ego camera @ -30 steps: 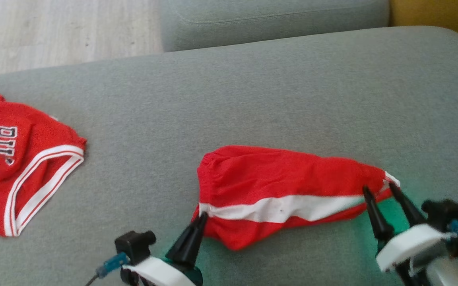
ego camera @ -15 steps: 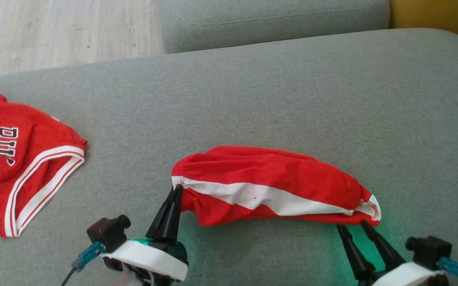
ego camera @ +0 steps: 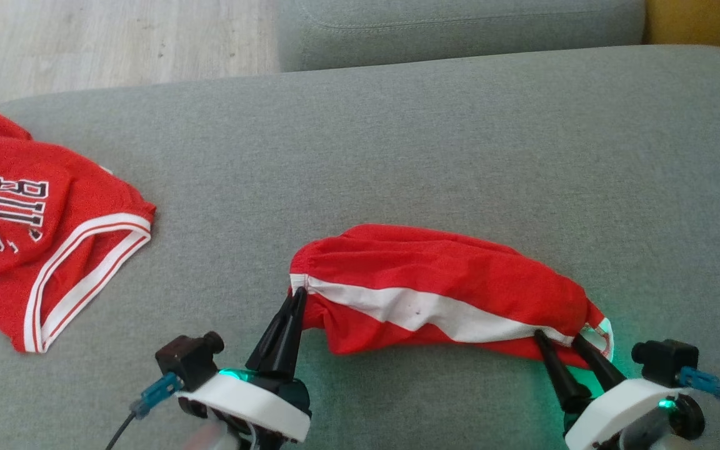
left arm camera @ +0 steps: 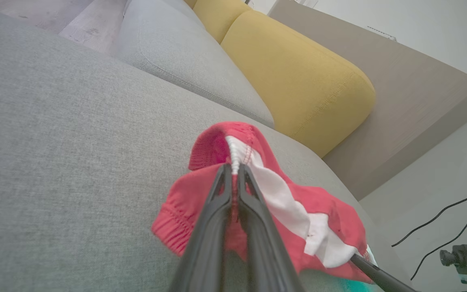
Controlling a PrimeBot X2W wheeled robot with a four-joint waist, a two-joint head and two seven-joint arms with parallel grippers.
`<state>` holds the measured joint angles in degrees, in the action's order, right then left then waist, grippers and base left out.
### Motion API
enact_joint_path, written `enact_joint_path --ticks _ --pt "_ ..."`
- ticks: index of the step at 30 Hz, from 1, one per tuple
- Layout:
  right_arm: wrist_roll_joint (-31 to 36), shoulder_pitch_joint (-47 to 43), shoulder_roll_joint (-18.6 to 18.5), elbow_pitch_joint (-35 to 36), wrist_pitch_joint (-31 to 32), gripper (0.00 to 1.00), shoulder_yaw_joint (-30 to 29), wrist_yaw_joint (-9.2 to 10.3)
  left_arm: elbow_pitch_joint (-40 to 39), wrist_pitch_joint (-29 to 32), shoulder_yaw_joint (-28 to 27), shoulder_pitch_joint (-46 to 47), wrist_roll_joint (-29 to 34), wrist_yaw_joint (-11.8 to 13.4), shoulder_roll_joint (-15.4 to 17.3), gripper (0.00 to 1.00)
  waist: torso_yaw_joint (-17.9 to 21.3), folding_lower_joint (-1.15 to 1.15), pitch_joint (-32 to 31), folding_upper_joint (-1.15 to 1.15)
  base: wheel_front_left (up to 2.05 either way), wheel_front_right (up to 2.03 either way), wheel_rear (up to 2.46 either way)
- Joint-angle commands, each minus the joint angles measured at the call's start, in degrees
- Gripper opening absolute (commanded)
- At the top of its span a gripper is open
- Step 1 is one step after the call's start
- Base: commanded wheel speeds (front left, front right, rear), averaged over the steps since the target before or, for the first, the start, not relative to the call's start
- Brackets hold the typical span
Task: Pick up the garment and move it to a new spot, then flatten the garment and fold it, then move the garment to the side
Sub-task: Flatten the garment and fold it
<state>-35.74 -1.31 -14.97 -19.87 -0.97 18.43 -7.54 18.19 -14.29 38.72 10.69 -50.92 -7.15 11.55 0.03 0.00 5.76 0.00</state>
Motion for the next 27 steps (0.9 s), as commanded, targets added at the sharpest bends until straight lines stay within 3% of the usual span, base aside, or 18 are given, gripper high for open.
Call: enact_joint_path --ticks 1,2,9,15,18,21,27 --pt "-0.19 2.07 -1.39 1.37 -1.06 0.08 1.05 0.05 -1.64 -0.71 -1.7 2.51 -0.15 -0.33 0.26 0.0 -0.25 0.0 -0.09 0.0 0.0 0.0 0.0" --pt "-0.31 2.18 -1.56 1.6 -1.52 0.0 1.22 0.05 -1.68 -0.71 -1.67 2.54 -0.21 -0.33 0.31 0.0 -0.34 0.0 -0.25 0.0 0.0 0.0 0.0" --pt "-0.16 1.98 -3.47 9.19 -3.85 0.0 -1.51 0.05 -3.95 -0.71 -1.48 3.28 0.0 -0.33 1.37 0.0 0.1 0.0 -2.85 0.0 0.0 0.0 0.0" --pt "-1.07 5.85 -7.39 21.08 0.86 0.0 -7.32 0.05 -10.02 1.04 -1.07 10.19 -2.62 -0.34 4.94 0.0 1.88 0.0 -3.69 0.0 0.0 0.0 0.0" --pt "-1.68 12.92 -9.94 22.94 3.95 0.0 -9.62 0.05 -12.05 3.79 -1.68 17.62 -4.2 -0.34 6.95 0.0 2.62 0.0 -1.71 0.0 0.0 0.0 0.0" --pt "-2.24 23.43 -11.96 20.22 5.09 0.0 -11.75 0.05 -11.6 6.18 -2.53 27.43 -5.67 -0.34 7.63 0.0 2.97 0.0 2.17 0.0 0.0 0.0 0.0" --pt "-0.52 47.15 -14.32 11.15 0.42 0.0 -11.0 0.05 -4.87 5.79 -4.01 48.74 -9.82 -0.34 4.4 0.0 3.72 0.0 11.17 0.0 0.0 0.0 0.0"
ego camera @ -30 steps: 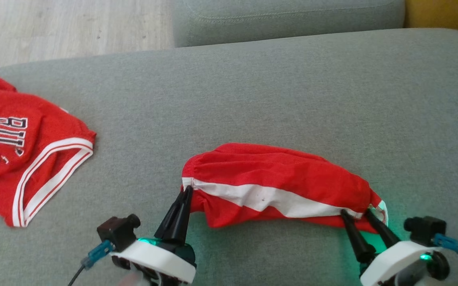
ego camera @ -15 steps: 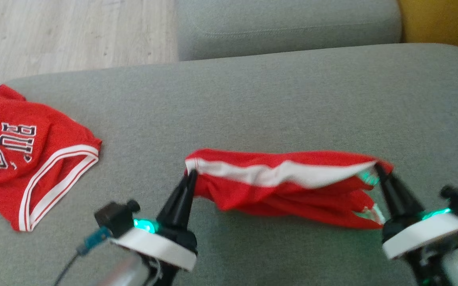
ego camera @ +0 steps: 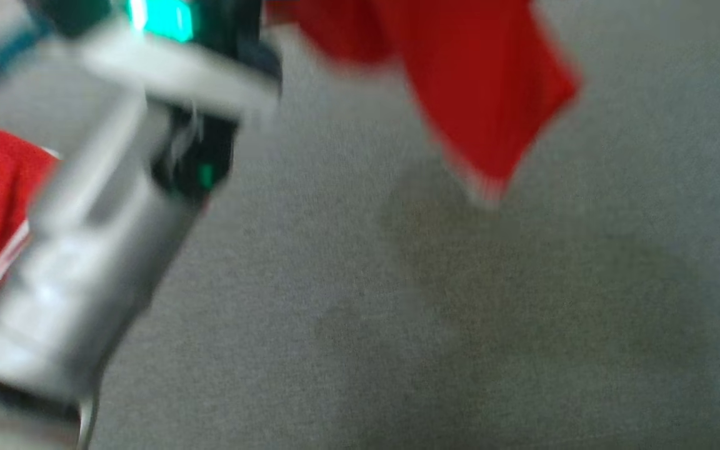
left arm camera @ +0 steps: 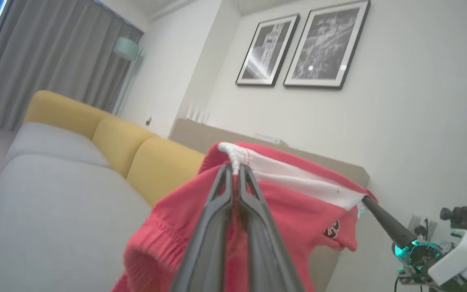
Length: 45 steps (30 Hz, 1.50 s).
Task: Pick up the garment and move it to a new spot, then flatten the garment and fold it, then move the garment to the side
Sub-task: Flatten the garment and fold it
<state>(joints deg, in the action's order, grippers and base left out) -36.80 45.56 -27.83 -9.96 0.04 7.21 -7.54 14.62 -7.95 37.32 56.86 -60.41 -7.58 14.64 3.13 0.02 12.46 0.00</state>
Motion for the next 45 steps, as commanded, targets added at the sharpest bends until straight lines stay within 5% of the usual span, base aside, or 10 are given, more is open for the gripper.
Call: enact_joint_path --ticks 1,9,13,22,23,24,25,32,45 --pt "1.08 3.62 -1.8 -0.11 -1.94 0.0 0.48 0.05 -0.3 -1.42 -2.43 5.66 -1.02 0.09 0.42 0.0 0.64 -0.02 5.77 0.0 0.0 0.0 0.0" --pt "-0.36 10.94 -4.08 -4.23 -7.65 0.0 6.37 0.05 4.88 -6.19 4.53 11.0 -3.21 0.09 -1.33 0.0 1.12 -0.02 11.15 0.0 0.0 0.0 0.0" --pt "-2.73 4.05 -5.46 -3.23 -8.78 0.0 9.31 0.05 6.06 -6.96 10.29 3.48 -2.14 0.09 -1.24 0.0 1.08 -0.02 13.26 0.0 0.0 0.0 0.0" --pt "-4.75 -18.64 -5.67 -0.88 -9.49 0.0 9.76 0.05 7.1 -7.04 13.19 -16.93 5.68 0.09 -5.67 0.0 -0.3 -0.02 12.32 0.0 0.0 0.0 0.0" --pt "-4.8 -21.11 -5.55 -0.67 -9.4 0.0 9.32 0.05 7.82 -7.04 13.4 -18.8 6.45 0.09 -5.62 0.36 -0.43 -0.02 11.63 0.0 0.0 0.0 0.0" --pt "-4.76 -23.54 -5.4 -0.47 -9.32 0.0 8.73 0.05 8.79 -7.04 13.78 -20.52 7.4 0.09 -5.5 0.93 -0.48 -0.02 10.88 0.0 0.0 0.0 0.0" --pt "-4.66 -25.87 -5.2 -0.24 -9.17 0.0 8.09 0.05 9.62 -7.04 14.16 -22.15 8.05 0.09 -5.41 1.0 -0.43 -0.02 10.13 0.0 0.0 0.0 0.0" --pt "0.46 -38.71 -2.91 -0.98 -5.83 0.0 -0.64 0.05 12.03 -7.04 17.99 -27.31 13.79 0.09 -4.49 1.0 -0.32 -0.02 6.58 0.0 0.0 0.0 0.0" --pt "11.99 -40.83 4.09 3.5 1.16 0.0 -7.27 0.05 17.83 -6.24 18.66 -16.5 14.15 0.12 -10.38 1.0 -0.6 -0.02 7.52 0.0 0.0 0.0 0.0"
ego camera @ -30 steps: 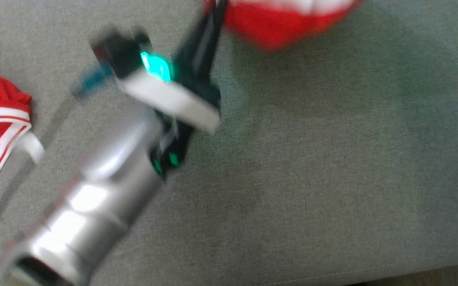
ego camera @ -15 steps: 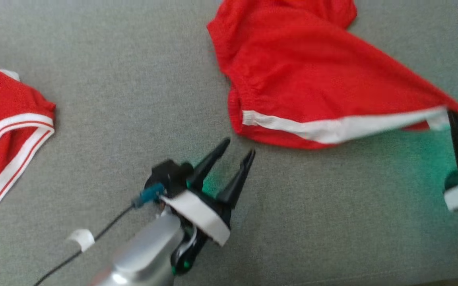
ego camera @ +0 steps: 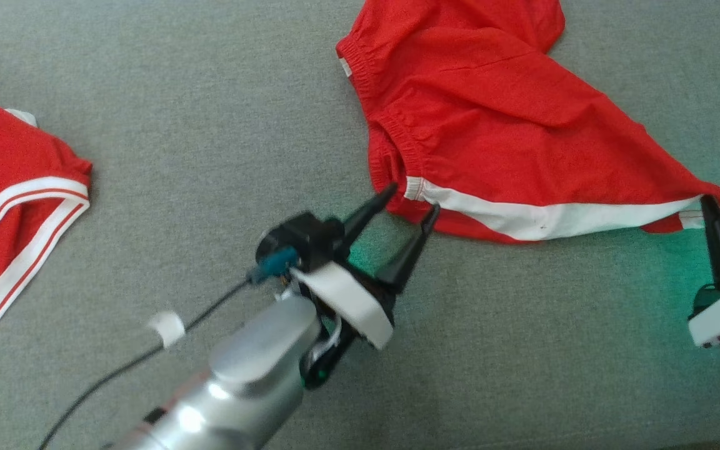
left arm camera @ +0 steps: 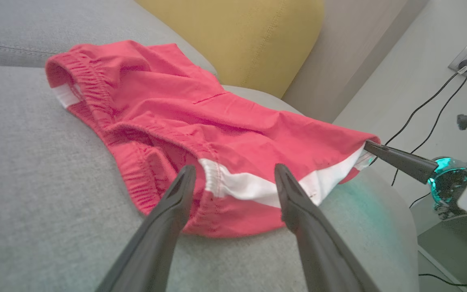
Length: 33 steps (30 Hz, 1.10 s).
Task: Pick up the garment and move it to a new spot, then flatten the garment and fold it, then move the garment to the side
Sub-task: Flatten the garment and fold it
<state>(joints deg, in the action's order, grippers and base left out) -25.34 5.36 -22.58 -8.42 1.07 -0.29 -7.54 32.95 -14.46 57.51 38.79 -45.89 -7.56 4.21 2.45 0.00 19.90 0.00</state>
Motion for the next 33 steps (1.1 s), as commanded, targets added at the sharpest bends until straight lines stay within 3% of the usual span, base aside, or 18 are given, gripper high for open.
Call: enact_joint_path --ticks 1,8,22,33 --pt "0.8 -0.67 -0.79 2.27 0.4 0.0 0.18 0.05 0.53 0.8 -1.56 2.29 -0.82 0.1 -0.22 1.0 0.17 0.0 0.13 0.0 0.0 0.0 0.0" --pt "1.48 -1.15 0.52 3.34 1.37 0.0 -0.21 0.05 4.0 4.36 -0.11 4.85 -3.16 0.1 -1.04 1.0 0.86 0.0 0.18 0.0 0.0 0.0 0.0" --pt "1.89 -1.93 2.08 4.29 1.96 0.0 -1.63 0.05 -0.81 4.53 7.49 7.53 -1.31 0.4 -1.31 1.0 0.69 0.0 0.86 0.0 0.0 0.0 0.0" --pt "2.05 -2.14 2.86 4.25 2.22 0.0 -1.55 0.05 -10.38 8.68 13.22 8.53 3.66 6.04 -1.29 1.0 0.7 0.0 0.44 0.0 0.0 0.0 0.0"
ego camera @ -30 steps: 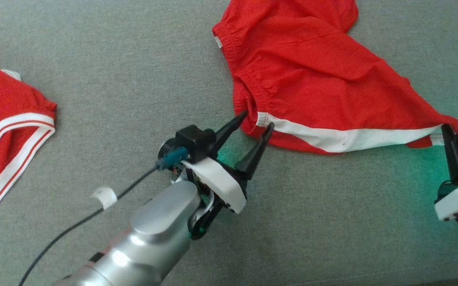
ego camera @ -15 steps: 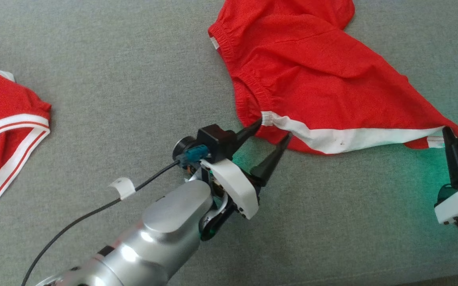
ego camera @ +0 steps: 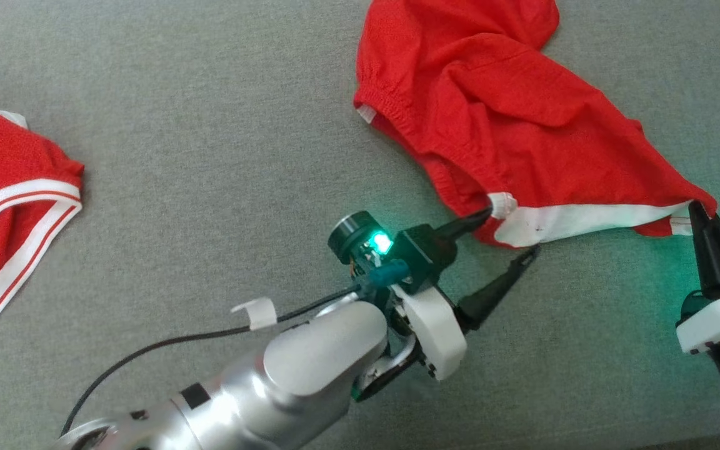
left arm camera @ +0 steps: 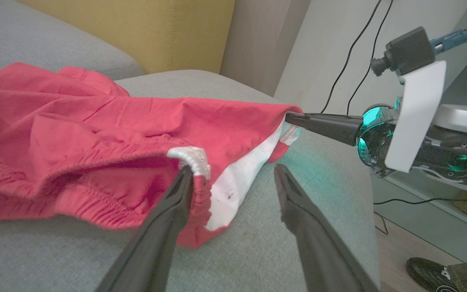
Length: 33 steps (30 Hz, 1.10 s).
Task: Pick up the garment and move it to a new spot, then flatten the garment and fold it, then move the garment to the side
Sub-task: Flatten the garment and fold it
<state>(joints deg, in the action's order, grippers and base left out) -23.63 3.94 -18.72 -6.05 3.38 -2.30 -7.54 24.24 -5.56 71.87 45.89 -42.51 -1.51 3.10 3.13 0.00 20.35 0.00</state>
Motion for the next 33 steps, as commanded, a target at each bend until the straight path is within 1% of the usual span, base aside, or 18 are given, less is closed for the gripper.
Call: enact_joint_path --ticks 1,3,7,9,12,13,15,16,17,18,19,20,22,25,26,29,31,33 --pt "0.35 -0.8 -0.98 1.88 -0.1 0.0 0.44 0.05 -2.39 0.19 -1.21 1.02 -0.03 0.42 -0.04 1.0 0.04 0.0 -0.03 0.0 0.0 0.0 0.0" --pt "0.39 -0.92 -0.93 1.89 -0.15 0.0 0.38 0.05 -3.3 -0.16 -2.32 0.06 -1.0 1.5 0.63 1.0 0.12 0.0 -0.03 0.0 0.0 0.0 0.0" --pt "0.35 -1.02 -0.75 1.73 -0.18 0.0 0.52 0.05 -1.85 -0.65 -4.14 -0.8 -2.25 3.13 1.98 1.0 0.28 0.0 -0.09 0.0 0.0 0.0 0.0" --pt "0.28 -1.01 -0.68 1.62 -0.17 0.0 0.57 0.05 -1.09 -1.01 -4.85 -0.87 -2.83 3.37 2.03 1.0 0.28 0.0 -0.17 0.0 0.0 0.0 0.0" --pt "0.22 -0.91 -0.64 1.45 -0.14 0.0 0.76 0.05 -0.27 -1.01 -5.36 -1.02 -3.85 3.05 1.9 1.0 0.32 0.0 -0.34 0.0 0.0 0.0 0.0" --pt "0.16 -0.88 -0.62 1.38 -0.13 0.0 0.82 0.05 -0.03 -0.85 -5.35 -1.08 -4.09 2.96 1.87 0.97 0.32 0.0 -0.43 0.0 0.0 0.0 0.0" --pt "0.1 -0.89 -0.6 1.22 -0.17 0.0 0.87 0.05 0.48 -0.45 -5.21 -1.24 -4.36 3.04 1.8 0.84 0.29 0.0 -0.69 0.0 0.0 0.0 0.0" --pt "0.07 -0.94 -0.62 1.14 -0.16 0.0 0.87 0.05 0.69 -0.15 -5.11 -1.38 -4.54 3.07 1.77 0.73 0.27 0.0 -0.82 0.0 0.0 0.0 0.0" --pt "0.07 -0.94 -0.62 1.14 -0.16 0.0 0.87 0.05 0.69 -0.15 -5.11 -1.38 -4.54 3.07 1.77 0.73 0.27 0.0 -0.82 0.0 0.0 0.0 0.0" --pt "0.05 -1.0 -0.63 1.07 -0.17 0.0 0.87 0.05 0.84 0.06 -5.04 -1.5 -4.66 3.2 1.75 0.64 0.25 0.0 -0.95 0.0 0.0 0.0 0.0" --pt "0.04 -1.07 -0.66 1.0 -0.16 0.0 0.88 0.05 0.93 0.2 -5.0 -1.6 -4.7 3.45 1.74 0.5 0.21 0.0 -1.08 0.0 0.0 0.0 0.0" --pt "0.02 -1.13 -0.69 0.93 -0.14 0.0 0.89 0.05 0.93 0.37 -4.95 -1.72 -4.77 3.66 1.73 0.44 0.19 0.0 -1.2 0.0 0.0 0.0 0.0" --pt "-0.11 -1.25 -0.7 0.81 -0.1 0.0 0.95 0.05 0.87 0.87 -4.93 -1.96 -5.0 4.16 1.78 0.35 0.14 0.0 -1.46 0.0 0.0 0.0 0.0" --pt "-0.33 -1.4 -0.71 0.61 -0.07 0.0 1.19 0.05 0.79 2.06 -4.8 -2.3 -5.55 4.62 2.02 0.02 0.16 0.0 -1.81 0.0 0.0 0.0 0.0" --pt "-0.41 -1.4 -0.71 0.57 -0.05 0.0 1.31 0.05 0.81 2.54 -4.72 -2.38 -5.77 4.62 2.14 0.0 0.21 0.0 -1.88 0.0 0.0 0.0 0.0" --pt "-0.58 -1.24 -0.87 0.73 -0.47 0.0 1.68 0.05 0.51 2.59 -4.83 -2.33 -6.07 4.38 2.48 0.0 0.35 0.0 -2.08 0.0 0.0 0.0 0.0" --pt "-0.59 -0.76 -1.15 1.41 -1.84 0.0 1.41 0.05 -0.37 0.9 -5.7 -2.06 -6.11 4.13 2.73 0.0 0.38 0.0 -2.5 0.0 0.0 0.0 0.0" --pt "-0.49 0.22 -1.4 2.39 -3.81 0.0 0.1 0.05 -1.61 -1.1 -7.06 -1.43 -6.09 3.87 3.65 0.0 0.38 0.0 -3.32 0.0 0.0 0.0 0.0"
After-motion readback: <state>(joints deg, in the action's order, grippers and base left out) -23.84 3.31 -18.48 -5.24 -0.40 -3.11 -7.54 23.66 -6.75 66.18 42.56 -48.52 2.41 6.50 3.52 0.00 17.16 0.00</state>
